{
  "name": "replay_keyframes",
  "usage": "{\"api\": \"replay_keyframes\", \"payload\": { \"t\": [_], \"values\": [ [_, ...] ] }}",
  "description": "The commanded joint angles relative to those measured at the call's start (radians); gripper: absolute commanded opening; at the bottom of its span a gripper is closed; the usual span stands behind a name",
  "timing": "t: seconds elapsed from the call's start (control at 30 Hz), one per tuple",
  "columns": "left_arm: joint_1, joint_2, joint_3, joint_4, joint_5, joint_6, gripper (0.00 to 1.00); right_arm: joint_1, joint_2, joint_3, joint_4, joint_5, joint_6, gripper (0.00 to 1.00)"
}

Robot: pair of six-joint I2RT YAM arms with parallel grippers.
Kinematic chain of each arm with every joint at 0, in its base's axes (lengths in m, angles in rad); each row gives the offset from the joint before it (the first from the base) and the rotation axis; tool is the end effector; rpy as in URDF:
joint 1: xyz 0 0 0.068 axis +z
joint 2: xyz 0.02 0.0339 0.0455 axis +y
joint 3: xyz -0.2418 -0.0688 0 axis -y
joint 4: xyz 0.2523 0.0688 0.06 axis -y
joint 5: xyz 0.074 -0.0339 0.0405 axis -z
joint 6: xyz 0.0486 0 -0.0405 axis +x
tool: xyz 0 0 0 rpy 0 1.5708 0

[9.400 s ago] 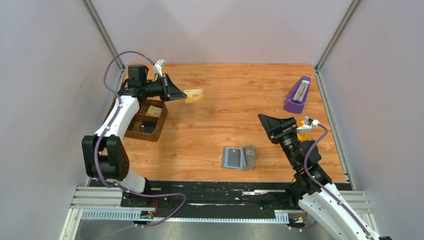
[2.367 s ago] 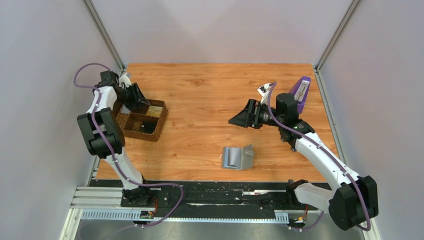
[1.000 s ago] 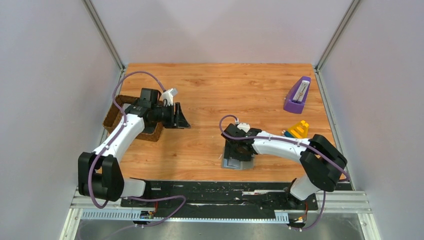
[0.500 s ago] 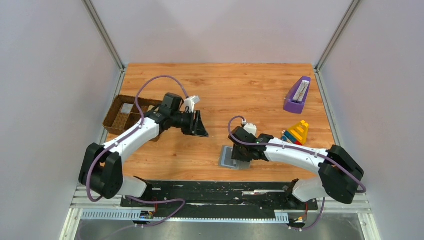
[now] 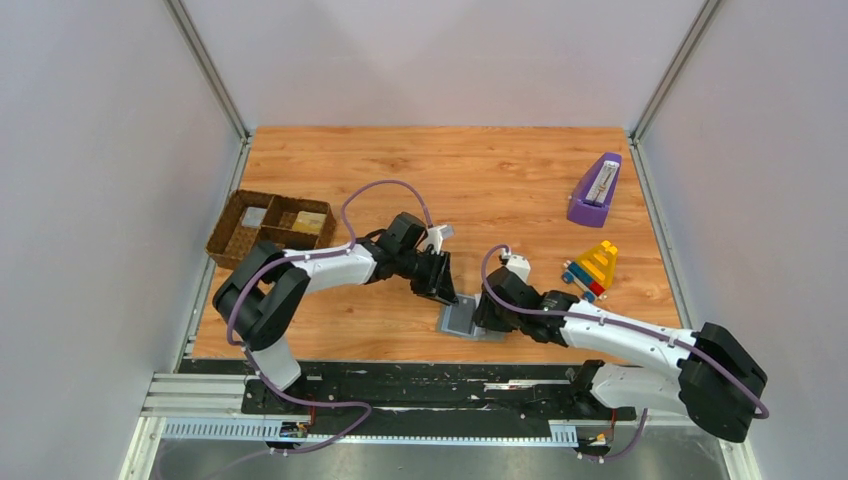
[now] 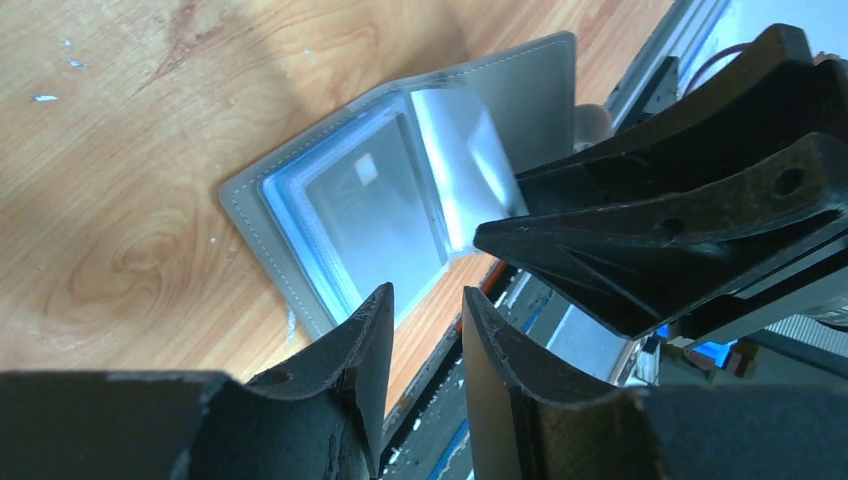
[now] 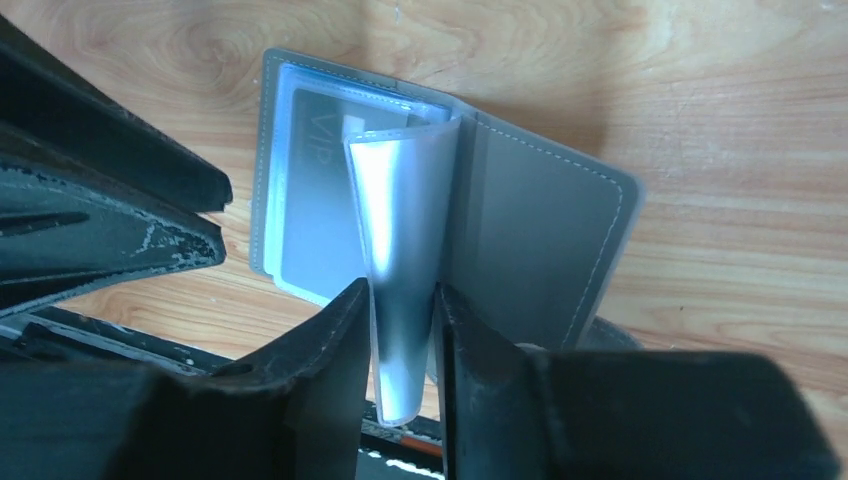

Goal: Take the credit cards out of the card holder
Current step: Remove the credit card from the card holder.

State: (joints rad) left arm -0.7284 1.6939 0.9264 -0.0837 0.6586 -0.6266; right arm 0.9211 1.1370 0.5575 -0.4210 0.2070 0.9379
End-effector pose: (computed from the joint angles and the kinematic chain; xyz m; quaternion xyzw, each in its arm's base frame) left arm 0.2392 -0.2532 0.1369 0.1588 0.8787 -0.4447 0.0699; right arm 0.1459 0.1755 0.1426 0.0371 0.9542 0.1649 0.2468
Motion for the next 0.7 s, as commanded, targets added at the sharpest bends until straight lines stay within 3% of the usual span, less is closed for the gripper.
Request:
{"api": "replay_keyframes", "payload": {
  "t": [0.0, 0.2, 0.4, 0.67],
  "values": [
    [-0.003, 0.019, 0.029, 0.054, -0.041, 0.000, 0.41, -0.022, -0.035, -0.047, 0.100, -0.020, -0.079, 0.26],
    [-0.005, 0.037, 0.025, 0.010, -0.087, 0.043, 0.45, -0.053, -0.079, -0.101, 0.134, -0.035, -0.088, 0.24],
    [-0.006, 0.043, -0.009, 0.118, -0.030, 0.012, 0.42, -0.089, -0.095, -0.120, 0.134, -0.036, -0.107, 0.33],
    [-0.005, 0.025, -0.017, 0.092, -0.110, 0.016, 0.40, -0.100, -0.063, 0.000, 0.071, -0.097, -0.097, 0.55]
  ]
}}
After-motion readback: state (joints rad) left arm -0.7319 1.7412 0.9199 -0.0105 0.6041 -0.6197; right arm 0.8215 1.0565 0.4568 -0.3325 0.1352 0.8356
